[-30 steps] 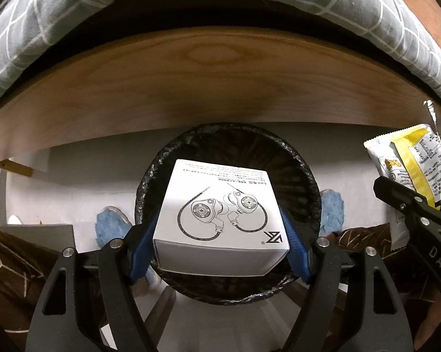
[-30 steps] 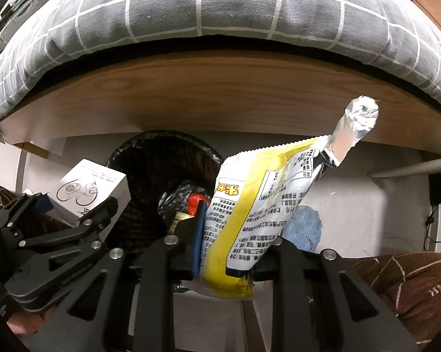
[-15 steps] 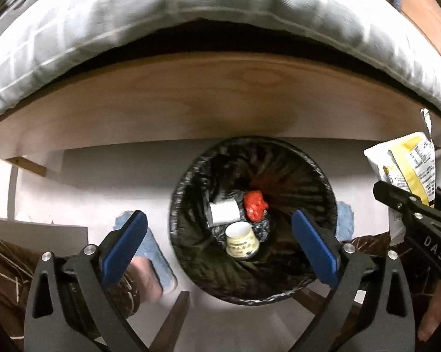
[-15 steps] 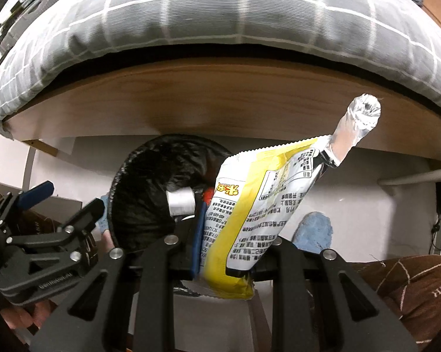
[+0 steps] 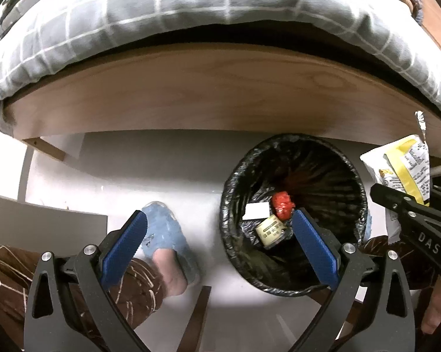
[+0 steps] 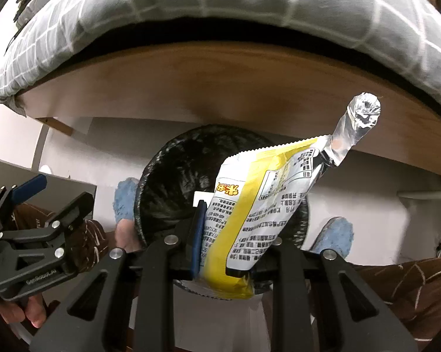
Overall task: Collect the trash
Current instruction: 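Lower the yellow wrapper over the bin and open the right tool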
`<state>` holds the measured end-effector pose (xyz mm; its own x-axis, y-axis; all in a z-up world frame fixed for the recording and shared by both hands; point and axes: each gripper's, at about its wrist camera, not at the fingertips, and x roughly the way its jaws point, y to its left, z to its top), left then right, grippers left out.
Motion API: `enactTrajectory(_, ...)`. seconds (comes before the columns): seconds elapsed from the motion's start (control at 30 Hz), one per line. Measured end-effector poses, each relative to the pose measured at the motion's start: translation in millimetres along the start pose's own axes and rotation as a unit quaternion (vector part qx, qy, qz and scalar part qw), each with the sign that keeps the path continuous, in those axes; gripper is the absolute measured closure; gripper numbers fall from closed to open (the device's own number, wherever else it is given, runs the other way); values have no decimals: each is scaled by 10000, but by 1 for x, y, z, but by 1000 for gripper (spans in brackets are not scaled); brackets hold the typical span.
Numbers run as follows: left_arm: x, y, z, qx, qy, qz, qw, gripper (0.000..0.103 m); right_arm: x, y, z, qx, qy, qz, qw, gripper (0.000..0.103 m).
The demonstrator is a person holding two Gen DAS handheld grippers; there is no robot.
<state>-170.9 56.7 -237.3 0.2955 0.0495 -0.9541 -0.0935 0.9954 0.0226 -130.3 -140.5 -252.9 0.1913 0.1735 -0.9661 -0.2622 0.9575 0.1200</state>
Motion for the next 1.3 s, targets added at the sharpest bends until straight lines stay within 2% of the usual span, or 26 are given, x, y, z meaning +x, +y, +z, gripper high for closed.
enactTrajectory(0.33, 3, 20, -4, -180, 51, 119, 9998, 6, 23, 24, 1, -237, 210, -37, 9995, 76)
enactTrajectory(0.63, 4, 21, -5, -161, 53, 90, 9998, 6, 32, 32, -1, -427, 309, -244, 9983, 50)
enactTrajectory(0.83, 1, 23, -4, -221, 28, 40, 9997, 6, 31, 32, -3, -478, 268, -244, 9982, 37)
enactTrajectory(1.13, -10, 27, -1, -357, -111, 27, 9993, 6, 11, 26, 1, -446, -171, -461, 9978, 14)
enactTrajectory(1.3, -28, 24, 6, -382, -344, -55, 9987, 6, -13, 16, 3, -266, -541, -603, 9964, 9)
